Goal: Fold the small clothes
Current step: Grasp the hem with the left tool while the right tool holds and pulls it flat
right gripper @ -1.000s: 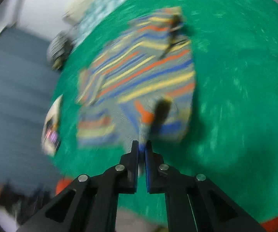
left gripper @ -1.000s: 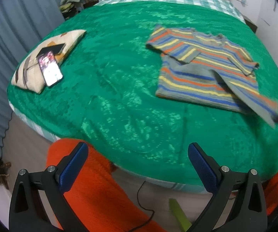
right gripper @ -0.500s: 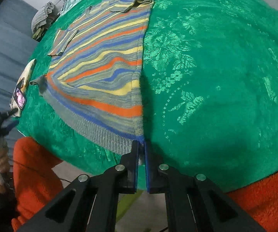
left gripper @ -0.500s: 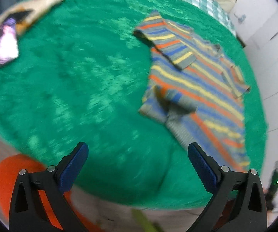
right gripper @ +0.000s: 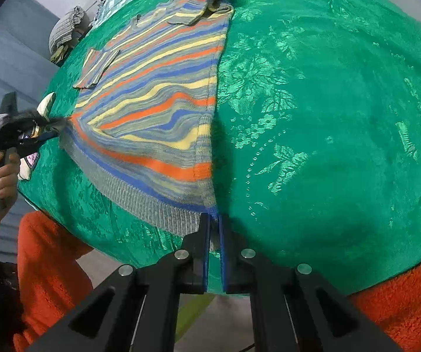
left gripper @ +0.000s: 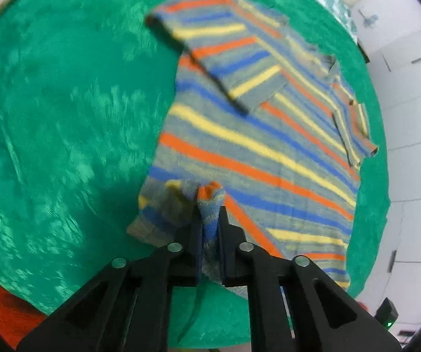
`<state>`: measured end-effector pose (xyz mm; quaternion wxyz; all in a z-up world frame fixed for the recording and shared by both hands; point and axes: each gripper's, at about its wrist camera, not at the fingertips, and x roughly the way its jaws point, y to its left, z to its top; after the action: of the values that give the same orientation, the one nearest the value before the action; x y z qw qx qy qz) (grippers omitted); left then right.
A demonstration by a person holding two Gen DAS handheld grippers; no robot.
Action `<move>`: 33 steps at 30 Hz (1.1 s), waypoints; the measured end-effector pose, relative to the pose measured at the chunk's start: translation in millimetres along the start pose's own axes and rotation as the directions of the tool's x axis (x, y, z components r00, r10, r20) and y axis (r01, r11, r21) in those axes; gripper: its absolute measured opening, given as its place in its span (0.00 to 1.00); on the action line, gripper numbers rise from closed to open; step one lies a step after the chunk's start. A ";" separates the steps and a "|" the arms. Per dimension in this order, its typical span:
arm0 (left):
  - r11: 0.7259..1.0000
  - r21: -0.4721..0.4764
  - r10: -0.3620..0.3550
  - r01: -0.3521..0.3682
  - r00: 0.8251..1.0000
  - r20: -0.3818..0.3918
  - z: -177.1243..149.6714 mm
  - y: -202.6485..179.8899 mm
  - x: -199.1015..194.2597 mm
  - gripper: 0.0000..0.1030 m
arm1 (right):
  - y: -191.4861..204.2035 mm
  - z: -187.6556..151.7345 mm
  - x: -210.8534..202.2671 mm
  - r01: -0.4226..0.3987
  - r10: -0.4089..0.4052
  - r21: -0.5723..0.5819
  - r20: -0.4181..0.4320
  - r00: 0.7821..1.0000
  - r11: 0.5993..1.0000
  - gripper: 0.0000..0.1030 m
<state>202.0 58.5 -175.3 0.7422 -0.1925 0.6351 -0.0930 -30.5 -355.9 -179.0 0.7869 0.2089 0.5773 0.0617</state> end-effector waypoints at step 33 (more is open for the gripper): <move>0.973 0.231 0.066 -0.022 0.981 -0.182 -92.8 63.6 -46.7 0.06 | -25.4 10.8 -20.8 -0.231 0.249 0.125 -0.165 0.954 0.965 0.05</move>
<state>96.2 118.6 -169.6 0.6980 -0.0824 0.6917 -0.1663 -30.9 -388.8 -168.1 0.7065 0.3118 0.6185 0.1454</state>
